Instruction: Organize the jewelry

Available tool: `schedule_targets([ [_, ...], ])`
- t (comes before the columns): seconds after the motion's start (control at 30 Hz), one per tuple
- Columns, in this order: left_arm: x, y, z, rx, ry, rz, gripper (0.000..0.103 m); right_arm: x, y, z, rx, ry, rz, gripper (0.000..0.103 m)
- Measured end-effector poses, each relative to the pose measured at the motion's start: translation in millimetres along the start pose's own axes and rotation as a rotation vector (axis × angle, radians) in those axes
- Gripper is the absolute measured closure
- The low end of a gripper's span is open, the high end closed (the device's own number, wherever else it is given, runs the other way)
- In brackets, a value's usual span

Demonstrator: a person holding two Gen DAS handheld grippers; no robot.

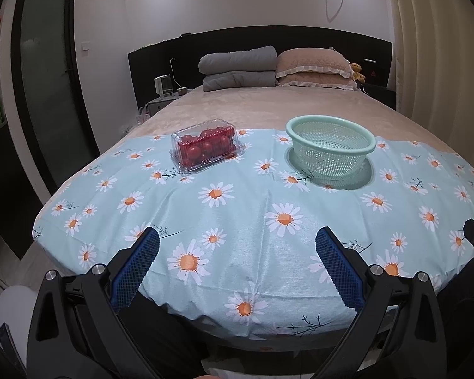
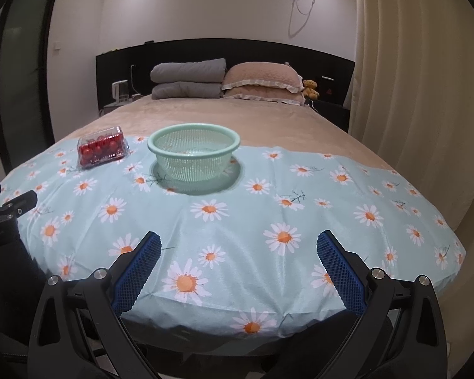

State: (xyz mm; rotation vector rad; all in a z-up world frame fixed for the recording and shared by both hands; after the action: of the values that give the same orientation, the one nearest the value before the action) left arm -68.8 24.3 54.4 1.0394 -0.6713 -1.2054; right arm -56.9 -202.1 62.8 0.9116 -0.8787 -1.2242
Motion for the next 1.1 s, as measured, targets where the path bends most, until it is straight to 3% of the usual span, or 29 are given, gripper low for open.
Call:
schedule_targets([
  [1.1, 3.4, 0.0, 2.1, 0.004, -0.032, -0.014, 0.006, -4.6, -2.7, -0.6, -0.029, 0.046, 0.017, 0.008],
])
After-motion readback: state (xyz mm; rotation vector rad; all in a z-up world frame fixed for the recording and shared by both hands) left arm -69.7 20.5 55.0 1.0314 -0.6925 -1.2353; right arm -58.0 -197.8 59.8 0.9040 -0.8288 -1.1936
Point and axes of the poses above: each gripper's, at about its wrist camera, not at the fingertips, and z roughly against the way its jaws point, x to its right, y to its top, the point moved 1 cm from there along -z, roughly the way its jaws point, and after that the axes turned 9 degrees about x, right-handed, at the moved point
